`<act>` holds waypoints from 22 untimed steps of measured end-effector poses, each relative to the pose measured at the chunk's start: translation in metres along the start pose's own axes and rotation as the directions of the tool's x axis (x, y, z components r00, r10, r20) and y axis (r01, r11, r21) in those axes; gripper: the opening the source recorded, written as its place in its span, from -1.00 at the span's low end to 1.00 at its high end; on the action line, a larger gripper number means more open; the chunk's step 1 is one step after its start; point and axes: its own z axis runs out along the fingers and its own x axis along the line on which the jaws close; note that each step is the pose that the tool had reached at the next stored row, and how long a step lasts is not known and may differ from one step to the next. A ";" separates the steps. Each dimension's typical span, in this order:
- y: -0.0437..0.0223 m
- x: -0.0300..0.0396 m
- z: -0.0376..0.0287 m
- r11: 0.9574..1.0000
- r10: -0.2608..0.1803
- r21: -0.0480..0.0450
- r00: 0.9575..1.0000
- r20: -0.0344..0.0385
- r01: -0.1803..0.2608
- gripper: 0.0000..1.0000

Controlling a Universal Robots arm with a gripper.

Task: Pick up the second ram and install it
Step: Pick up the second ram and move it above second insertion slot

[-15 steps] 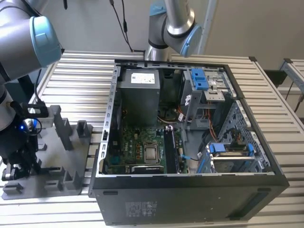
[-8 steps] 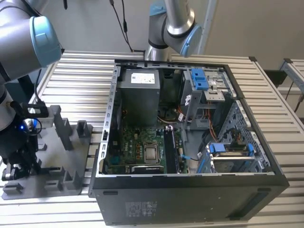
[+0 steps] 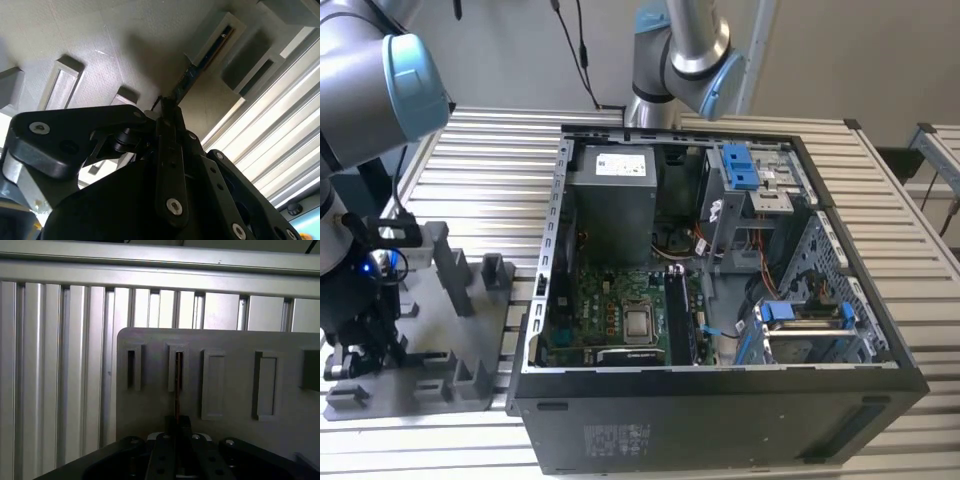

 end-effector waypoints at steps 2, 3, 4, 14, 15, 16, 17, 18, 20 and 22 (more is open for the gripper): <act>0.0001 0.0000 -0.0016 1.000 0.000 0.000 1.000 0.000 0.000 -0.72; 0.0000 0.0000 -0.0026 1.000 0.000 0.000 1.000 0.000 0.000 -0.72; 0.0001 0.0000 -0.0037 1.000 0.000 0.000 1.000 0.000 0.000 -0.72; 0.0001 0.0001 -0.0189 1.000 0.000 0.000 1.000 0.000 0.000 -0.72; 0.0001 0.0001 -0.0203 1.000 0.000 0.000 1.000 0.000 0.000 -0.72; 0.0001 0.0001 -0.0221 1.000 0.000 0.000 1.000 0.000 0.000 -0.72; 0.0001 0.0001 -0.0239 1.000 0.000 0.000 1.000 0.000 0.000 -0.72; 0.0002 0.0001 -0.0257 1.000 0.000 0.000 1.000 0.000 0.000 -0.72; 0.0002 0.0001 -0.0290 1.000 0.000 0.000 1.000 0.000 0.000 -0.72; 0.0002 0.0001 -0.0315 1.000 0.000 0.000 1.000 0.000 0.000 -0.72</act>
